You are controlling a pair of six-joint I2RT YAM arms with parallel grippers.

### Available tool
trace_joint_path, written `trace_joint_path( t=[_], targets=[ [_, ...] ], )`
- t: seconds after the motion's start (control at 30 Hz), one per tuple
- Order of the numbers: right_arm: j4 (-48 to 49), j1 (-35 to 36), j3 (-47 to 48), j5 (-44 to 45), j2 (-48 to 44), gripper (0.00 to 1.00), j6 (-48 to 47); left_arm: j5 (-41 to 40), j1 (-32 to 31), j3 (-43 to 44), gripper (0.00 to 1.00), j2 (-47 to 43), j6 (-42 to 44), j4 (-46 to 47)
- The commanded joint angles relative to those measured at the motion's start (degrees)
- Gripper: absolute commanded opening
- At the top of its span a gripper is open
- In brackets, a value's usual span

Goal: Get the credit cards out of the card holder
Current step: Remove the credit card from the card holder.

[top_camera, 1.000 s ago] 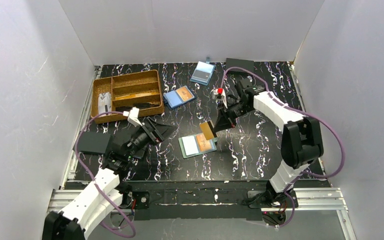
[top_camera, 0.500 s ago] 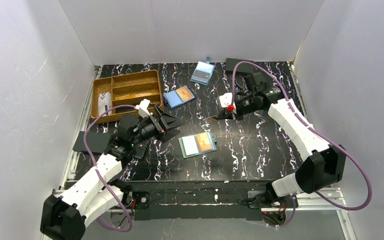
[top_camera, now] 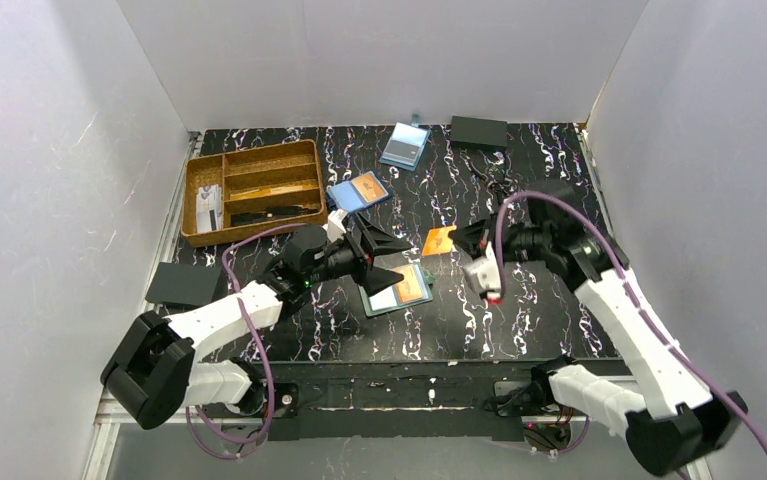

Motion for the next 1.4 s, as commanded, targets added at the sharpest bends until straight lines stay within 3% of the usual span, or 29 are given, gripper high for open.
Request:
trace_joint_path(
  t=[0.0, 0.13, 0.3, 0.63, 0.67, 0.77, 0.9, 0.97, 1.03, 1.2, 1.23, 1.27, 1.37],
  targets=[
    [9.6, 1.1, -8.9, -2.1, -7.4, 0.01, -11.0, -1.2, -1.4, 1.6, 0.97, 1.2, -4.9, 7.4],
    [11.5, 1.8, -13.2, -2.3, -11.2, 0.01, -12.7, -1.4, -1.7, -1.5, 0.94, 1.3, -7.7, 13.8],
    [23.1, 2.5, -20.8, -3.8, -15.5, 0.01, -10.4, -2.0, -2.6, -3.0, 0.89, 0.4, -8.6, 16.6],
    [33.4, 10.2, -26.7, 0.4, -17.7, 0.01, -8.0, -1.8, -5.2, -2.0, 0.57, 3.5, -7.9, 20.7],
    [33.7, 11.0, -26.9, 1.3, -17.7, 0.01, -7.6, -1.5, -5.5, -1.9, 0.53, 4.0, -7.8, 21.1],
    [33.6, 12.5, -27.1, 2.9, -17.7, 0.01, -7.3, -1.1, -5.8, -2.3, 0.26, 5.3, -8.0, 23.5],
    [33.8, 13.0, -27.6, 4.3, -18.3, 0.01, -6.0, -1.1, -5.8, -3.6, 0.12, 5.6, -7.7, 25.8],
    [33.4, 13.1, -27.7, 4.9, -18.9, 0.01, -5.1, -1.2, -5.8, -4.4, 0.0, 5.5, -6.9, 26.5],
    [32.4, 13.1, -27.7, 5.2, -19.6, 0.16, -4.1, -1.8, -5.8, -5.2, 0.0, 5.1, -5.5, 27.5],
    [24.0, 13.0, -26.5, 4.8, -23.1, 0.83, 2.6, -6.8, -5.7, -9.0, 0.0, 0.7, 9.1, 28.9],
    [23.7, 13.1, -26.1, 4.6, -24.0, 0.92, 5.4, -7.8, -5.7, -9.7, 0.0, -0.7, 12.3, 28.9],
    [23.8, 13.0, -25.8, 4.6, -24.8, 0.97, 13.3, -8.7, -5.7, -10.4, 0.0, -2.2, 15.3, 28.9],
    [23.3, 13.1, -23.4, 4.9, -25.1, 0.98, 34.0, -10.3, -5.8, -11.7, 0.0, -6.7, 26.8, 28.8]
  ],
)
